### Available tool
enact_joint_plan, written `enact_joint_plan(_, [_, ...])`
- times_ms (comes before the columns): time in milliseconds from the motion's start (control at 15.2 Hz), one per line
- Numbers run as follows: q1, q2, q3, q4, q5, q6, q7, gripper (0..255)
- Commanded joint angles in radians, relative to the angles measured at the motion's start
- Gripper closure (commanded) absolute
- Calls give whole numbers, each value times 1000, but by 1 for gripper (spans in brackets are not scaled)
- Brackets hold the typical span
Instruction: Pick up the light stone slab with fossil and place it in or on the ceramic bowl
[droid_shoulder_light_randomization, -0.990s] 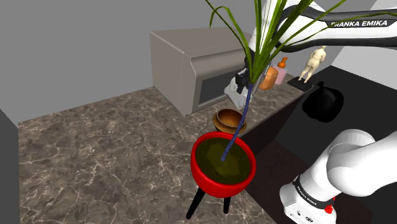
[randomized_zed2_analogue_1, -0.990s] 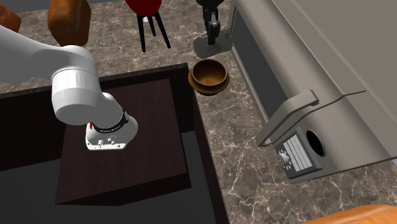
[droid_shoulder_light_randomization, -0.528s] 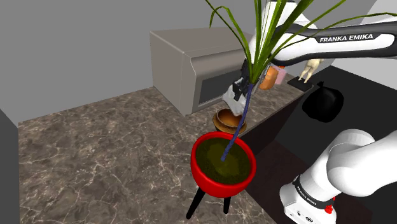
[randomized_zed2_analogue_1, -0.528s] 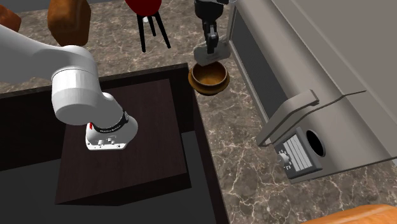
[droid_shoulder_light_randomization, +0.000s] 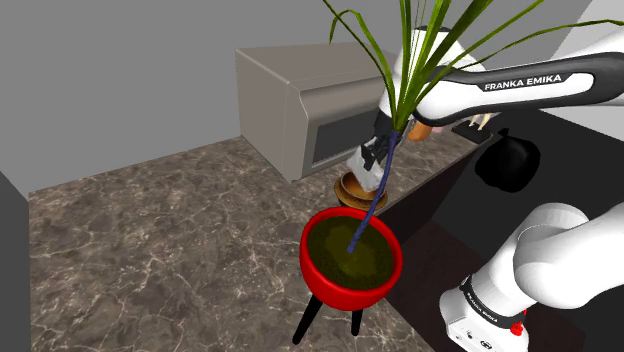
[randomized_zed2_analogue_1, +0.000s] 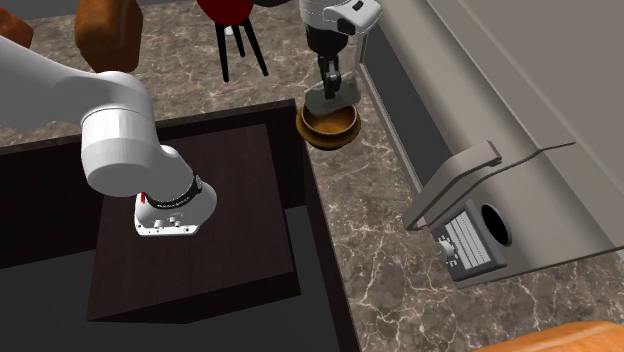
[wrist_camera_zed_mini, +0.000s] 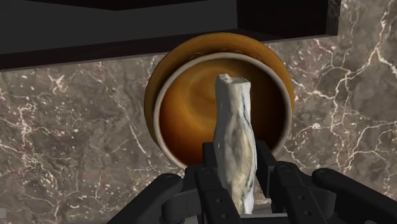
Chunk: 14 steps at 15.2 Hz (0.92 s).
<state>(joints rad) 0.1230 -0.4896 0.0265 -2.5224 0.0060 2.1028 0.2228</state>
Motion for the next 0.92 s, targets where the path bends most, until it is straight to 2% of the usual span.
enact_joint_plan(0, [0, 5, 0, -11, 0, 17, 0, 255])
enact_joint_plan(396, [0, 5, 0, -11, 0, 17, 0, 255])
enact_joint_plan(462, [0, 5, 0, -11, 0, 17, 0, 0])
enact_joint_plan(792, [0, 5, 0, -11, 0, 17, 0, 0])
enact_joint_plan(858, [0, -9, 0, 13, 0, -21, -1, 0])
